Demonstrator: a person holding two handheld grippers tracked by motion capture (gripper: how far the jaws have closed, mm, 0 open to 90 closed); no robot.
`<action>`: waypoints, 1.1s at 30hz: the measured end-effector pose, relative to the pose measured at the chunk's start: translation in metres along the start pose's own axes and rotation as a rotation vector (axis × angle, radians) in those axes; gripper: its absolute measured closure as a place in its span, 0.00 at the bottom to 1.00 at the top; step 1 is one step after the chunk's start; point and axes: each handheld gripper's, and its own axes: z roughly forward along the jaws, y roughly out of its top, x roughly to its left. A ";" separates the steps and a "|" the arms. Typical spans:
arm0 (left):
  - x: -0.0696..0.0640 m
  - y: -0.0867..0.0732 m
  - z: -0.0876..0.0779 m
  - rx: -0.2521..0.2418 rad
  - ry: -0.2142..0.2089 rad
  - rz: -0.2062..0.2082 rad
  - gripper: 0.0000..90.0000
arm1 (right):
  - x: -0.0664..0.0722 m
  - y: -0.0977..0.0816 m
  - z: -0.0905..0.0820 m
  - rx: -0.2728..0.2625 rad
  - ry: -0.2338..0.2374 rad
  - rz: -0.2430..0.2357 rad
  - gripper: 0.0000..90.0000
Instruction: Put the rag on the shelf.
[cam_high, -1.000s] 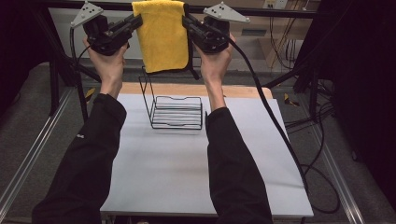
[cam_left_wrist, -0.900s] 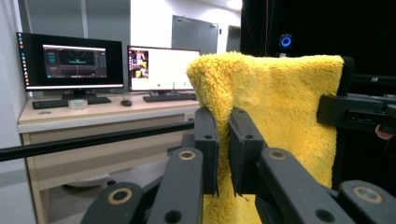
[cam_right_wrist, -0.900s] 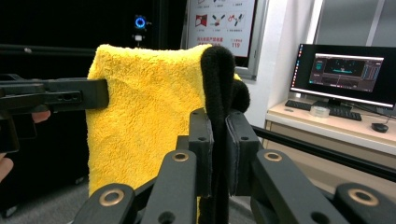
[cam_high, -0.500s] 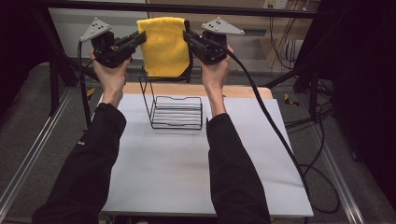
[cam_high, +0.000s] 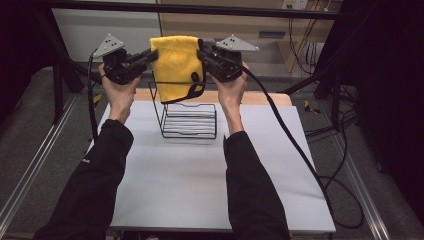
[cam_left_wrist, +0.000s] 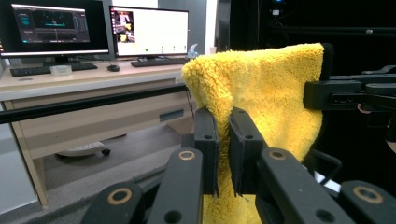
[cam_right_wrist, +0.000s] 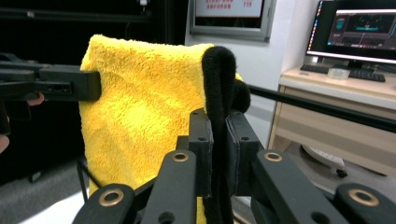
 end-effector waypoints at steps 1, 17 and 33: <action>0.000 -0.003 0.000 0.004 0.000 -0.004 0.92 | 0.001 -0.002 0.000 0.007 0.004 0.002 0.92; -0.010 -0.007 -0.008 -0.019 -0.048 0.023 0.92 | -0.001 -0.011 -0.011 -0.005 0.028 -0.003 0.92; -0.023 -0.018 -0.022 0.036 -0.100 0.072 0.90 | 0.008 -0.025 -0.034 -0.009 0.055 -0.075 0.91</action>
